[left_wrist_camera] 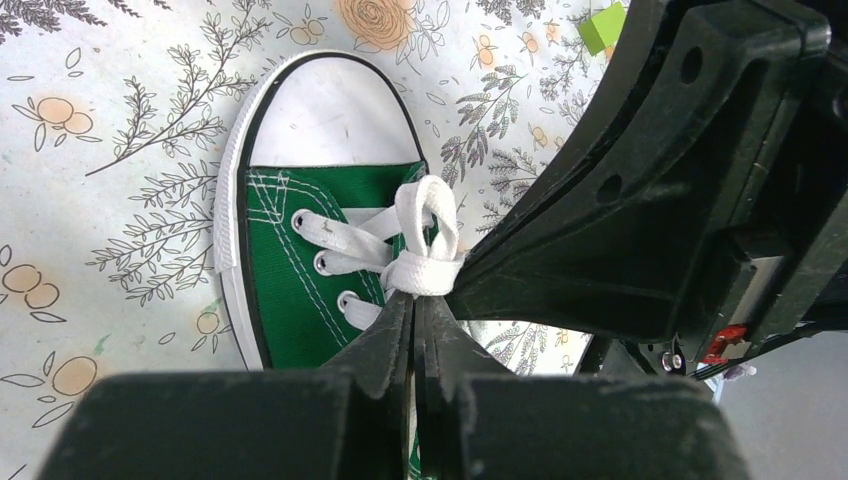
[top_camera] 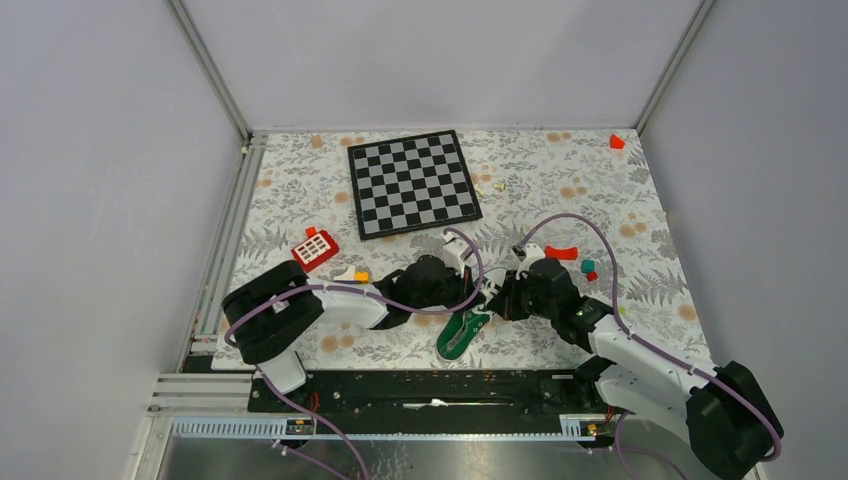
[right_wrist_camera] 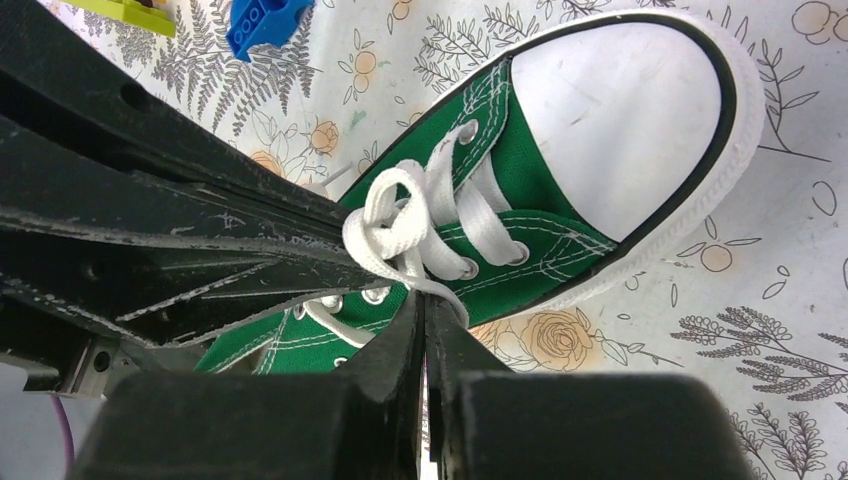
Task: Tie the shoes
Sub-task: Cross the shoelace with the shoelace.
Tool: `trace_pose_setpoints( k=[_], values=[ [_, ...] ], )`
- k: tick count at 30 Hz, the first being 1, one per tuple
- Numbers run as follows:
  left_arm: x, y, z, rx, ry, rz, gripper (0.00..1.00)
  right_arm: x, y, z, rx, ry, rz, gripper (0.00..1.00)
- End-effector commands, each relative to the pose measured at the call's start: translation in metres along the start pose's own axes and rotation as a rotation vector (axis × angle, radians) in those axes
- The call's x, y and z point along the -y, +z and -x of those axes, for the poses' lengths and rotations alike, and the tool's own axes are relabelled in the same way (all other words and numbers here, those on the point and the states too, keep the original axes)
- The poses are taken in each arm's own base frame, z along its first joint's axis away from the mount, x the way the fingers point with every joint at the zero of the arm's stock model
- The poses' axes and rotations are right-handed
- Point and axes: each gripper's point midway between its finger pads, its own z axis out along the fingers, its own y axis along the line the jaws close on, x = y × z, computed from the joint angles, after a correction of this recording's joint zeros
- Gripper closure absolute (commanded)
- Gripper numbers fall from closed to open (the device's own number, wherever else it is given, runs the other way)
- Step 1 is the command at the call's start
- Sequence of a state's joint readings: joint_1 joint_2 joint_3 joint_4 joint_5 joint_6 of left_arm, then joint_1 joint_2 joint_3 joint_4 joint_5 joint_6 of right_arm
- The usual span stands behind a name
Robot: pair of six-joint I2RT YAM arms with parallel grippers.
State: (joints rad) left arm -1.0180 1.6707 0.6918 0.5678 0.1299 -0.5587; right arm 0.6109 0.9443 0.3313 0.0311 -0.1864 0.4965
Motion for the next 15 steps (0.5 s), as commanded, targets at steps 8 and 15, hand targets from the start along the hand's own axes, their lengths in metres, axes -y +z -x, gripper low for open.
trace_pose_setpoints(
  k=[8,15],
  values=[
    [0.007,0.002,0.024,0.034,0.026,-0.018,1.00,-0.017,-0.013,0.006,0.050,-0.012,0.079,1.00],
    [0.006,0.000,0.018,0.019,0.019,-0.019,1.00,-0.016,-0.016,0.005,0.064,-0.015,0.079,1.00]
  ],
)
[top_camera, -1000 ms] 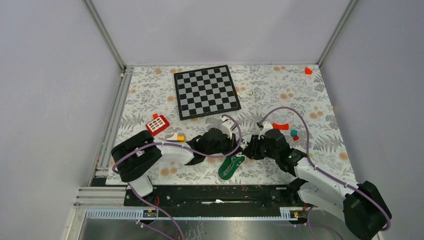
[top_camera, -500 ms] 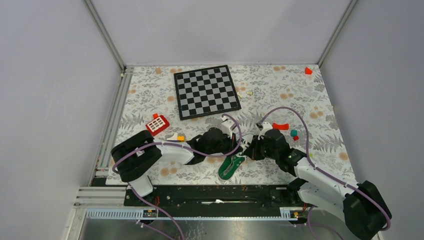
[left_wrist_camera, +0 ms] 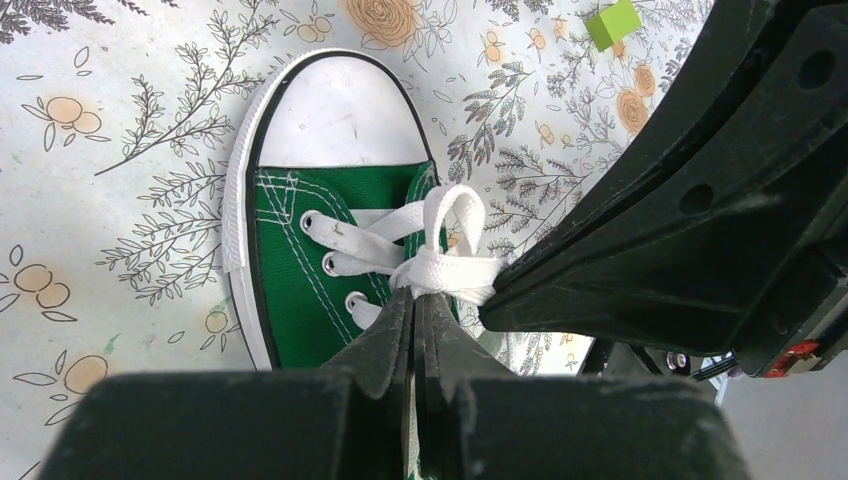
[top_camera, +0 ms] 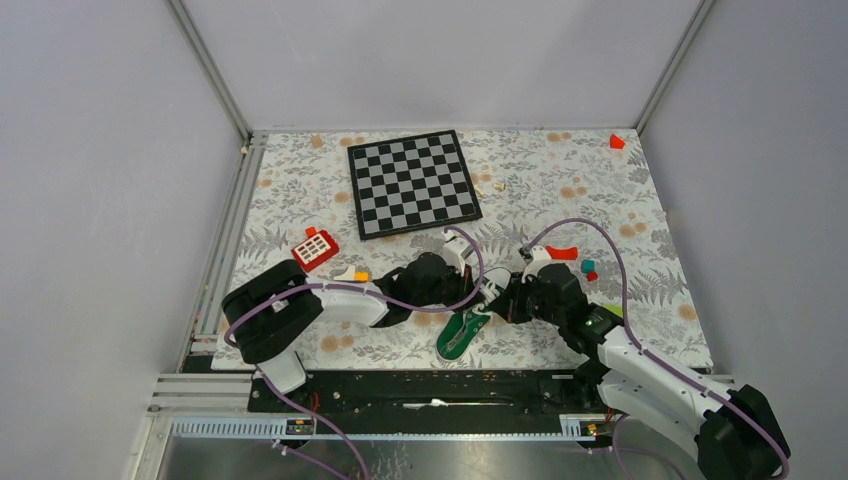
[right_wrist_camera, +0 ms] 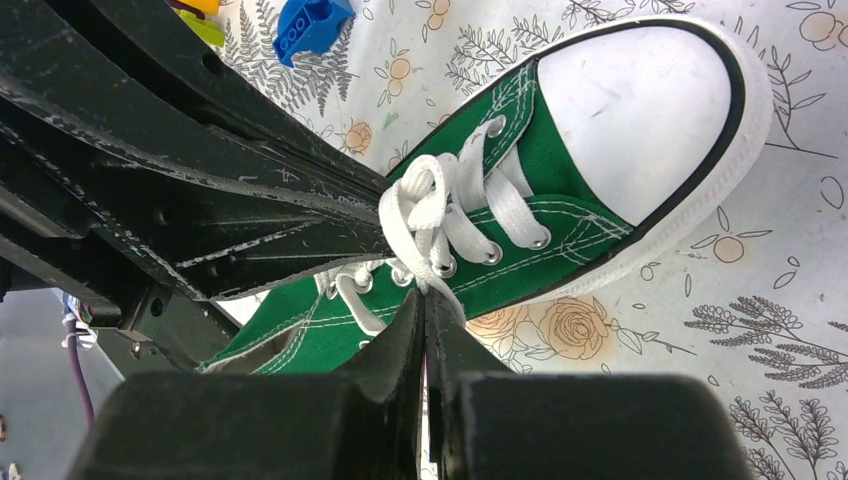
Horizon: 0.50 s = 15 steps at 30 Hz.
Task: Tie the shoes
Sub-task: Cross the shoelace with the shoelace.
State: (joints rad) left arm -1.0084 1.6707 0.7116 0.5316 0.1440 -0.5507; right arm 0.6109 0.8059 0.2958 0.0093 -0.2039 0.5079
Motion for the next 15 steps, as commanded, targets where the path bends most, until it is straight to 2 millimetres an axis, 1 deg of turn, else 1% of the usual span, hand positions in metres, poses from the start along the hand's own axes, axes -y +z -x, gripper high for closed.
trace_pose_setpoints(
  k=[1,3,7,11,15],
  values=[
    [0.008,-0.001,0.016,0.038,0.019,-0.025,1.00,-0.005,0.000,0.001,0.000,-0.011,0.015,1.00],
    [0.008,-0.002,0.015,0.035,0.018,-0.025,1.00,-0.003,0.002,0.000,-0.014,-0.018,0.009,1.00],
    [0.008,-0.002,0.014,0.028,0.017,-0.027,1.00,-0.008,0.005,0.004,-0.013,-0.015,0.025,1.00],
    [0.007,-0.003,0.013,0.024,0.015,-0.023,1.00,-0.015,0.002,0.009,0.019,0.001,0.058,1.00],
    [0.007,-0.004,0.013,0.025,0.011,-0.023,1.00,-0.019,-0.002,0.005,0.010,0.011,0.080,1.00]
  ],
)
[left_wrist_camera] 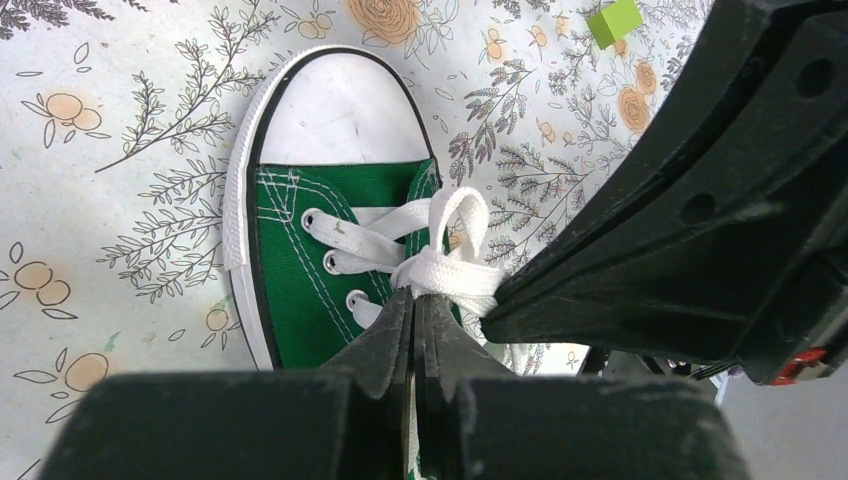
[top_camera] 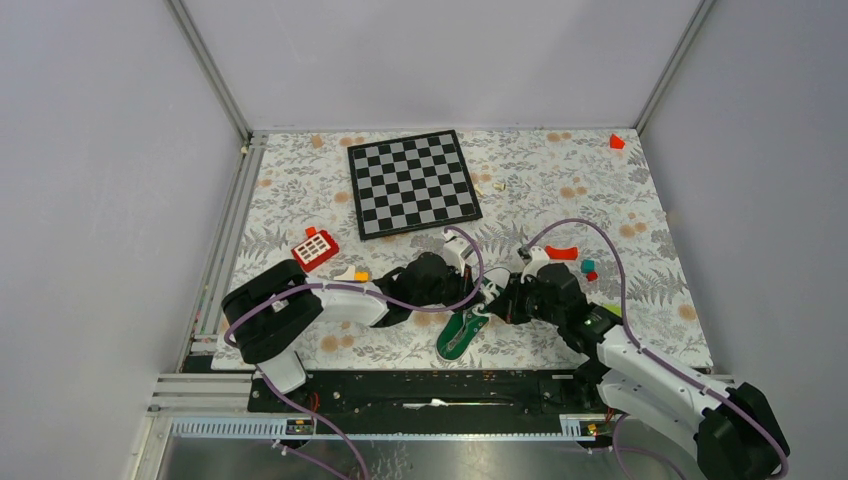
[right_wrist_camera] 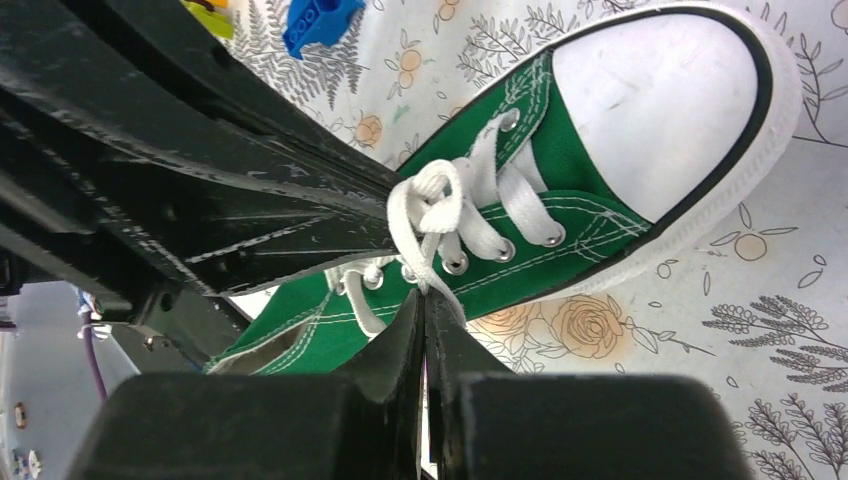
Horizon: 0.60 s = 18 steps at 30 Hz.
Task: Tie the shoes
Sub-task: Cross the shoelace with the shoelace.
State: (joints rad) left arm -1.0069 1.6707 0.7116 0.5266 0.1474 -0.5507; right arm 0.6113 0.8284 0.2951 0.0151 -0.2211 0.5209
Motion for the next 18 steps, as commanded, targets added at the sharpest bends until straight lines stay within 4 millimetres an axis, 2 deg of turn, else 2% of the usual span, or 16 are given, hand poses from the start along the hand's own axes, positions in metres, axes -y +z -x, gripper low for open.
trace_pose_setpoints(
  k=[1,9,18],
  values=[
    [0.008,-0.005,0.014,0.029,0.011,-0.023,1.00,-0.018,-0.005,0.008,0.030,-0.005,0.079,1.00],
    [0.004,-0.018,0.008,0.028,0.000,-0.003,1.00,-0.017,-0.008,-0.012,-0.004,0.011,0.118,1.00],
    [0.004,-0.025,0.003,0.004,0.004,0.000,1.00,-0.017,-0.010,-0.015,0.037,0.028,0.148,1.00]
  ],
)
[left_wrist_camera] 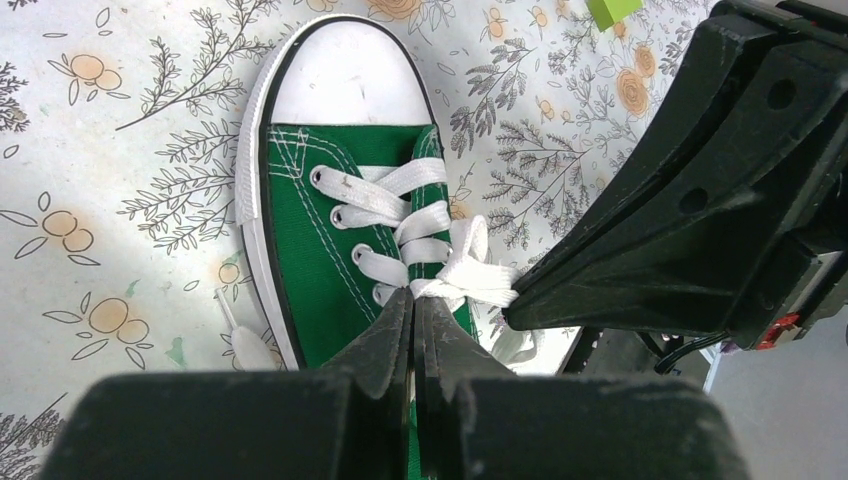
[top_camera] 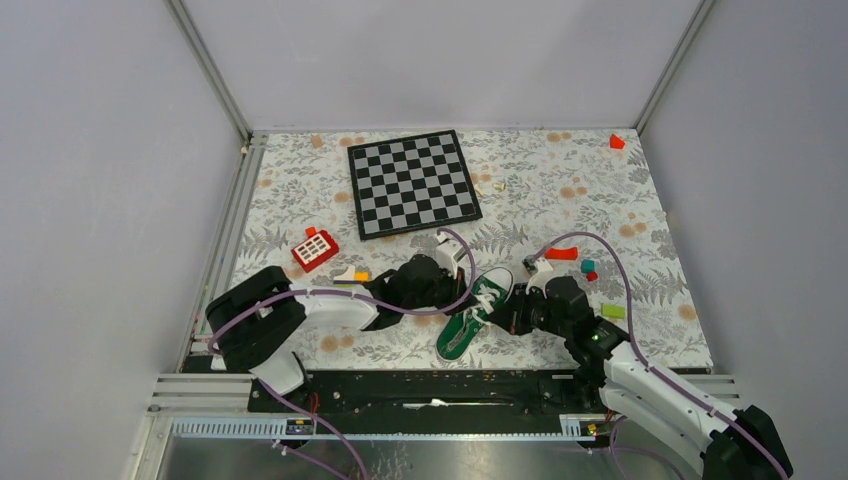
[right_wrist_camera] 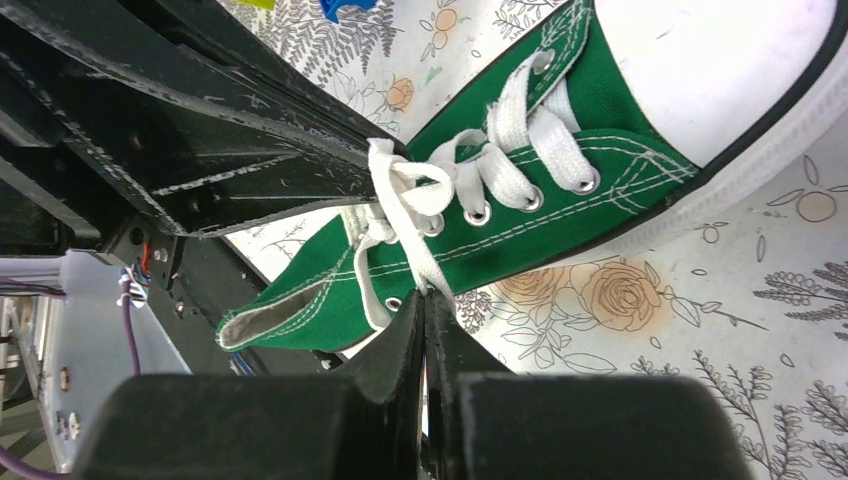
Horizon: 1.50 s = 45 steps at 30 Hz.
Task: Tie the shoes
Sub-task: Cross the shoelace with the shoelace.
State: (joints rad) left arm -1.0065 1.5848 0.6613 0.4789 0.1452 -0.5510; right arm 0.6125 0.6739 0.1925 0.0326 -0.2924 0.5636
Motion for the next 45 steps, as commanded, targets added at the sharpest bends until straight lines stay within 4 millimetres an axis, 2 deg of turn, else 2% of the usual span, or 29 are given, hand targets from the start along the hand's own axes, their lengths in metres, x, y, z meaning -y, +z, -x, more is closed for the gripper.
trace_pose_setpoints(
  k=[1,7,18,23,32,39,41,43,44,45],
  values=[
    [0.004,-0.007,0.004,0.006,0.004,-0.011,1.00,-0.010,0.001,0.003,0.024,0.005,0.055,1.00],
    [0.003,-0.010,-0.004,-0.015,-0.004,-0.016,1.00,-0.011,0.001,0.004,0.051,0.015,0.068,1.00],
    [0.028,0.005,0.000,-0.027,0.001,-0.084,1.00,-0.014,0.006,0.007,0.037,0.008,0.078,1.00],
    [0.036,0.007,-0.008,-0.088,0.015,-0.129,1.00,-0.013,0.007,0.008,0.034,0.003,0.074,1.00],
    [0.035,-0.001,-0.015,-0.143,0.037,-0.125,0.64,-0.011,0.008,0.009,0.045,0.001,0.064,1.00],
    [0.037,-0.022,-0.014,-0.156,0.079,-0.119,0.44,-0.011,0.009,0.009,0.040,-0.002,0.064,1.00],
    [0.041,-0.028,-0.010,-0.155,0.096,-0.128,0.35,-0.011,0.010,0.010,0.039,-0.002,0.065,1.00],
    [0.044,-0.033,-0.004,-0.146,0.111,-0.129,0.18,-0.012,0.010,0.010,0.040,-0.002,0.067,1.00],
    [0.043,-0.034,0.000,-0.133,0.118,-0.121,0.15,-0.011,0.011,0.009,0.040,-0.003,0.067,1.00],
    [0.043,-0.035,0.004,-0.120,0.126,-0.112,0.07,-0.011,0.011,0.009,0.039,-0.001,0.067,1.00]
  ],
)
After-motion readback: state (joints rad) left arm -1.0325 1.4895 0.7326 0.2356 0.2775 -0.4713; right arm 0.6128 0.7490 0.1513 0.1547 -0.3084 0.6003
